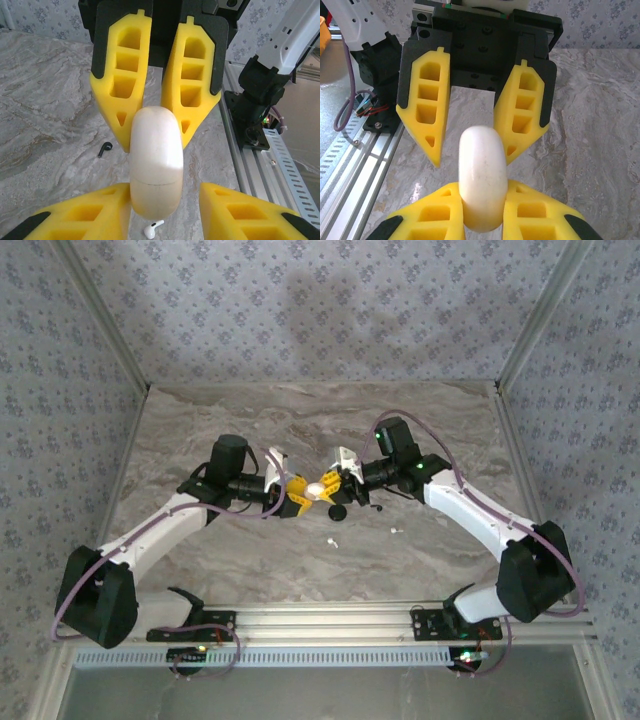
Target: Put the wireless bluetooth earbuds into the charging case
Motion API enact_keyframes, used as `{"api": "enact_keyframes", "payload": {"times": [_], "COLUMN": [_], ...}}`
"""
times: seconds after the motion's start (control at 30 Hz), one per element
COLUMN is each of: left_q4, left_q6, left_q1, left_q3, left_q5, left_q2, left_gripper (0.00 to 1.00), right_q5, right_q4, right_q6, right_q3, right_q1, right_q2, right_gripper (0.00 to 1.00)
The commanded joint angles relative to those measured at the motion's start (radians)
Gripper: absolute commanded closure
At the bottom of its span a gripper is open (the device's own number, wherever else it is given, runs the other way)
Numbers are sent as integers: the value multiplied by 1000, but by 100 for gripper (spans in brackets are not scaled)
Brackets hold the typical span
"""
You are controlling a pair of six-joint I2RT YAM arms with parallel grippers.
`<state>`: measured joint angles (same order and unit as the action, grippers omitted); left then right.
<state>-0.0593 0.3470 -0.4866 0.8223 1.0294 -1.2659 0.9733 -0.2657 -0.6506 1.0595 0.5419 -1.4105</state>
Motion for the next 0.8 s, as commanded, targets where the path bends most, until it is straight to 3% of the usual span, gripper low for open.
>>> {"api": "enact_keyframes", "payload": {"times": [0.0,0.33,0.77], "left_q4": [-14,-8,-11], "left_q6": [17,14,10], "left_q1": [-8,-11,-18], "left_q3": [41,39,41], "left_q5": [37,35,31], "left_q2": [-1,7,12], "left_gripper": [59,63,76], "right_q5": [38,34,19], "right_q4": [18,18,11], "right_q6": [21,31,35], "right_q3": [34,37,37], "right_q1": [7,12,18], "right_q2": [-11,-19,-22], "right_gripper": [82,82,82]}}
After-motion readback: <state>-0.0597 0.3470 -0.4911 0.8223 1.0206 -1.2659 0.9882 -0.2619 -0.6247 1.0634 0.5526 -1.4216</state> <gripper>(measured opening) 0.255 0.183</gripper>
